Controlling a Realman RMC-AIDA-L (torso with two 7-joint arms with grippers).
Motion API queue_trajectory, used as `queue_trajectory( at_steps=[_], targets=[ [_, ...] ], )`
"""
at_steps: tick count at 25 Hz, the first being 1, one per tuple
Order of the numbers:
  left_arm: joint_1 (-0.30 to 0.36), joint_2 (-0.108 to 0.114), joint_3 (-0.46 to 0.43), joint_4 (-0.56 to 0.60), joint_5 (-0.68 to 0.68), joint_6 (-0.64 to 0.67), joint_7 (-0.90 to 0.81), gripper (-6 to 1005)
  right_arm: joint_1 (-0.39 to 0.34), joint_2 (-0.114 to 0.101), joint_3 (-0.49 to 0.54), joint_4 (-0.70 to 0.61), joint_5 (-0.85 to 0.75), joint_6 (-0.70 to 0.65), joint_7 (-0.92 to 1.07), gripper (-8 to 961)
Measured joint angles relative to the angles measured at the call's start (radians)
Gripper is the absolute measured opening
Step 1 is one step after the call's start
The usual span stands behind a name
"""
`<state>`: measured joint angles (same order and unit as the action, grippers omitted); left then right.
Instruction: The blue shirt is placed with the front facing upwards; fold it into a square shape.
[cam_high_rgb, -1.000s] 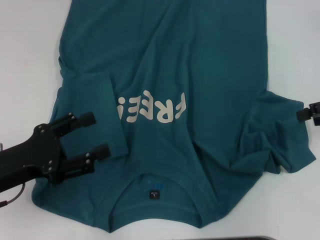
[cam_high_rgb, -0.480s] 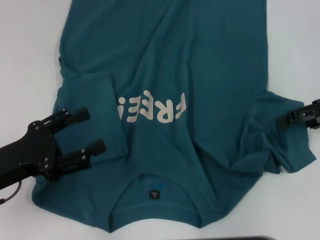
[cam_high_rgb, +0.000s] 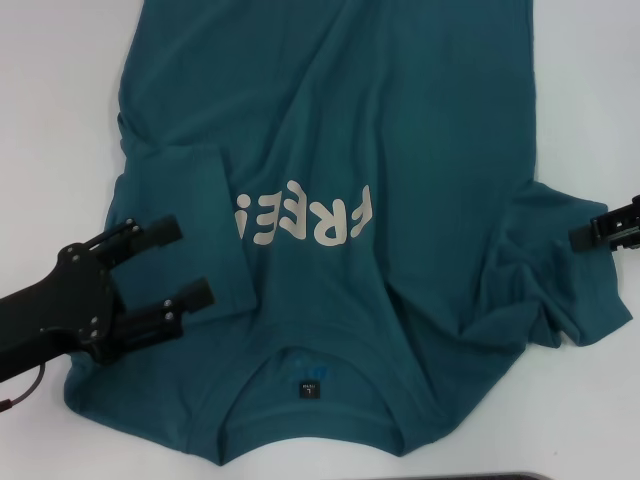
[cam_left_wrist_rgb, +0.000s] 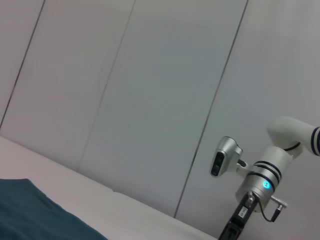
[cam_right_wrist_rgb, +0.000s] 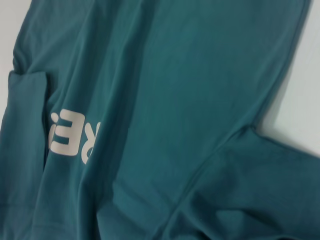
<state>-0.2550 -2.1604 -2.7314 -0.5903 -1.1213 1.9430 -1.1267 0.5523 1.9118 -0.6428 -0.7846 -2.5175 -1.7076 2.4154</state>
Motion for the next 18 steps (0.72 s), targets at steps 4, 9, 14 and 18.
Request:
queue_trajectory(
  at_steps=[4,9,14,18],
  targets=[
    [0.002,0.001,-0.01,0.0,0.0,0.0,0.0,873,0.003,0.004,-0.003,0.003,-0.012,0.001,-0.001,521],
    [-0.001,0.001,-0.012,0.0,-0.001,0.003,0.001,874,-0.001,0.003,-0.004,0.0,-0.015,-0.003,0.003,236],
    [-0.003,0.001,-0.015,0.0,-0.002,0.006,0.0,874,-0.007,0.0,-0.016,-0.003,-0.017,-0.016,0.002,75],
    [0.001,0.0,-0.023,0.0,-0.002,0.008,-0.004,873,-0.011,-0.033,-0.006,-0.008,-0.017,-0.027,0.013,13]
  ],
)
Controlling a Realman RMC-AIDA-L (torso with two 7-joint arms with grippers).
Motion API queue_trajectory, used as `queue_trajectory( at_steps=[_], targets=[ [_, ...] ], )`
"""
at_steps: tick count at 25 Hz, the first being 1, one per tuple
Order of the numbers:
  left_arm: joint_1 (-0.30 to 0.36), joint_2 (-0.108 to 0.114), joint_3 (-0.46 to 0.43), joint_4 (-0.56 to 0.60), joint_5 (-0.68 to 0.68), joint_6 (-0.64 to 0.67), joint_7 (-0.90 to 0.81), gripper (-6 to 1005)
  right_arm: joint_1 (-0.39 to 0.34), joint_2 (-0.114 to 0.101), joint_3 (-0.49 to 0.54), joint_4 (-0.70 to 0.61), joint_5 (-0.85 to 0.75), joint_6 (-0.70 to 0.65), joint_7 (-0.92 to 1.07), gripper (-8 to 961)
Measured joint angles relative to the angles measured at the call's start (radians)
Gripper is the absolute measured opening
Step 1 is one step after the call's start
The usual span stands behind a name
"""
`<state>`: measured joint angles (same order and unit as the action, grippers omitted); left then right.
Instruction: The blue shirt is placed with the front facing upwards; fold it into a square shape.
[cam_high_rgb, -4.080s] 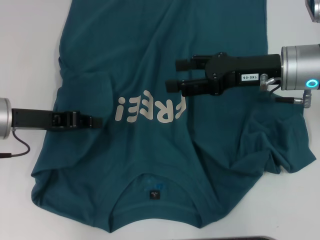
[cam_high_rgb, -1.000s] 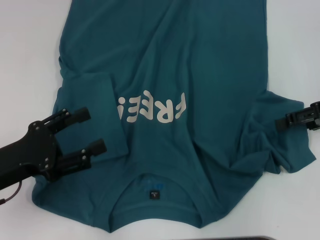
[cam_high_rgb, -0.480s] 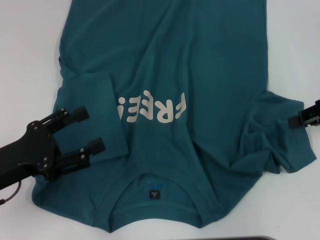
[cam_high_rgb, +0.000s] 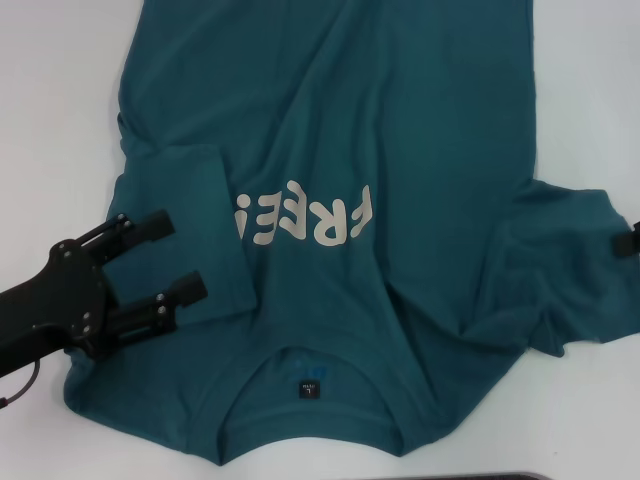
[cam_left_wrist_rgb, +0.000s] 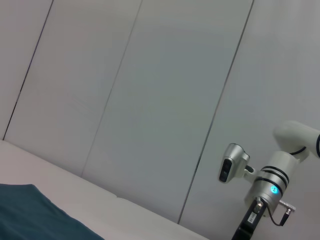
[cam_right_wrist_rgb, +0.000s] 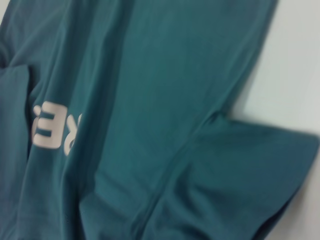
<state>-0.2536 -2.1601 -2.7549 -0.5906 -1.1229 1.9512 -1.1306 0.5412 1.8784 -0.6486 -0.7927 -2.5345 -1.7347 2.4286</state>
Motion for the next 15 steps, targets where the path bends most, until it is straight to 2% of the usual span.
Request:
queue_trajectory(
  at_steps=[3,10,15],
  targets=[
    [0.004,-0.001,-0.008,0.002,0.0,0.001,-0.001,873,-0.001,-0.012,0.01,-0.012,0.0,0.001,0.014,13],
    [0.013,-0.001,-0.013,0.003,-0.004,0.003,-0.001,874,0.004,-0.016,0.018,-0.039,-0.005,0.003,0.04,14],
    [0.017,-0.001,-0.014,0.003,-0.012,0.005,-0.002,874,0.009,-0.019,0.053,-0.057,-0.067,0.01,0.057,15]
  ],
)
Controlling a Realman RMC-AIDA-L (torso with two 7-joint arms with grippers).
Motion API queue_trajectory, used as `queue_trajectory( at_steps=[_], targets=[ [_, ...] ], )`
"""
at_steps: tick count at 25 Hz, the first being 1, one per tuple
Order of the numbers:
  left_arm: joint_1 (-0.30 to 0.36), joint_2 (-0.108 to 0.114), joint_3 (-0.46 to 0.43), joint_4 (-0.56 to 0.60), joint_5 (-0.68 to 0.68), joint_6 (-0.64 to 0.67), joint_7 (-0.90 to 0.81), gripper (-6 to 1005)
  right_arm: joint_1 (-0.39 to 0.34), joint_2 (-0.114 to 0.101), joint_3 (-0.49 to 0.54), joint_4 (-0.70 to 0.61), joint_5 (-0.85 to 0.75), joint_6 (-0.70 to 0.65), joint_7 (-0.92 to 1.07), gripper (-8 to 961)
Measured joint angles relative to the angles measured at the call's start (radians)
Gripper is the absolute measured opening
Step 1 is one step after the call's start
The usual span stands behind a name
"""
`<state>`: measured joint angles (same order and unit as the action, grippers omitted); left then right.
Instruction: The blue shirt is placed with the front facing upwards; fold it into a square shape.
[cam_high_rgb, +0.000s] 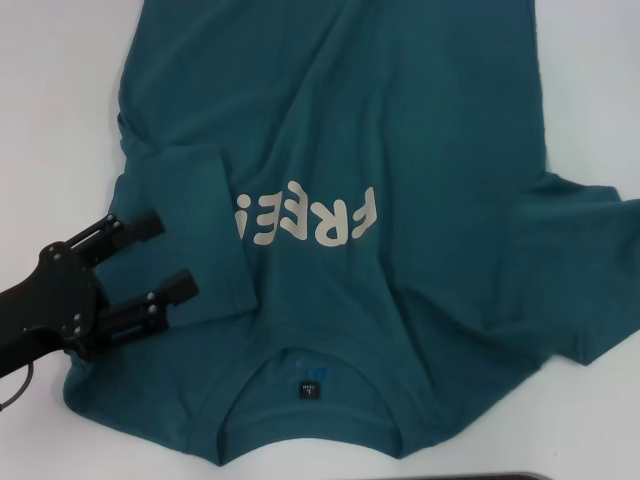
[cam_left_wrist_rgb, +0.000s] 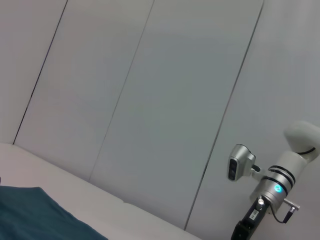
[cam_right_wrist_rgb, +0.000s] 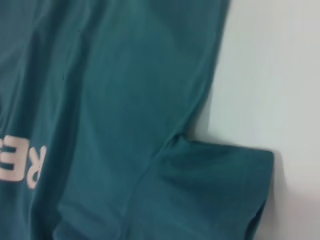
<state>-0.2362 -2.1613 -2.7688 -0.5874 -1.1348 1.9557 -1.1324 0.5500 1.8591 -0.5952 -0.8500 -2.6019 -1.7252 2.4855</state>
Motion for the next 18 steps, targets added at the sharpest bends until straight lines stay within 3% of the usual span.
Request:
queue_trajectory(
  at_steps=[5,18],
  targets=[
    [0.001,0.0,0.0,0.002,-0.005,0.004,-0.001,874,-0.007,-0.001,0.066,-0.032,-0.01,0.015,0.016,15],
    [0.0,0.0,0.0,0.009,-0.026,0.014,-0.001,873,-0.003,-0.007,0.071,-0.048,-0.032,0.046,0.054,17]
  ],
)
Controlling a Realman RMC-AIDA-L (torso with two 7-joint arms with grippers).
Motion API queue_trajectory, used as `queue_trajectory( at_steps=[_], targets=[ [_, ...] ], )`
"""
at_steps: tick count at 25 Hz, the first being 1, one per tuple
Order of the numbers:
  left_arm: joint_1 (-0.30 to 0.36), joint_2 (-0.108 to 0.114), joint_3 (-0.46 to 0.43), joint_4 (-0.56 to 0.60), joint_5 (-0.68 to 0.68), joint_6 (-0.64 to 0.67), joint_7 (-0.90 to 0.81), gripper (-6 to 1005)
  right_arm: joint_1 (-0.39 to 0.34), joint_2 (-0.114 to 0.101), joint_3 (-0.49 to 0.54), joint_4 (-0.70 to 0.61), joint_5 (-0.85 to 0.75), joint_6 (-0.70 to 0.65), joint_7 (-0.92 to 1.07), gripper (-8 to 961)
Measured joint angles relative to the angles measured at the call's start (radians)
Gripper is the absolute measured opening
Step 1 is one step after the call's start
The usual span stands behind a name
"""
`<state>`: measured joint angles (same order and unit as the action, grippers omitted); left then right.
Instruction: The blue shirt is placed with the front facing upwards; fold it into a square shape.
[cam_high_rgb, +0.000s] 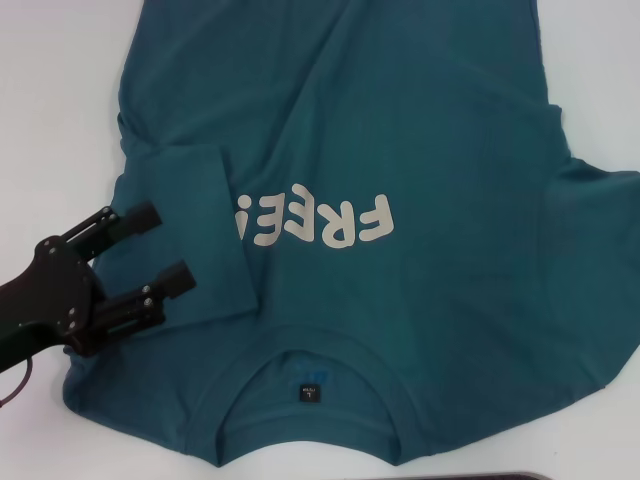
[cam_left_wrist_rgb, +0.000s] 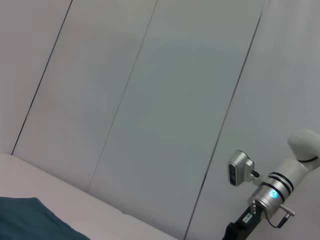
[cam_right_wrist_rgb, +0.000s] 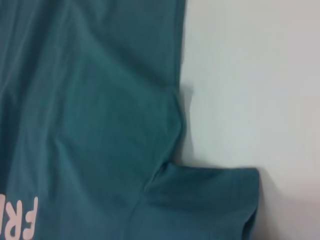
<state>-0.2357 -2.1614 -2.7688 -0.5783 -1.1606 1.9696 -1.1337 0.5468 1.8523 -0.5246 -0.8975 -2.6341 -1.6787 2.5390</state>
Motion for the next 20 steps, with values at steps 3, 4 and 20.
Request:
queue_trajectory(
  at_steps=[3,4,20],
  targets=[
    [-0.001,0.0,0.0,0.0,-0.001,0.0,0.0,874,0.005,0.003,-0.005,0.0,-0.001,-0.004,-0.001,17],
    [-0.002,0.0,0.0,0.0,-0.001,0.0,0.0,874,0.006,0.004,-0.006,0.0,-0.001,-0.005,-0.002,17],
    [0.009,0.002,-0.082,0.002,-0.014,-0.002,-0.011,874,0.086,0.067,-0.022,0.012,0.144,-0.132,-0.058,19]
  ],
)
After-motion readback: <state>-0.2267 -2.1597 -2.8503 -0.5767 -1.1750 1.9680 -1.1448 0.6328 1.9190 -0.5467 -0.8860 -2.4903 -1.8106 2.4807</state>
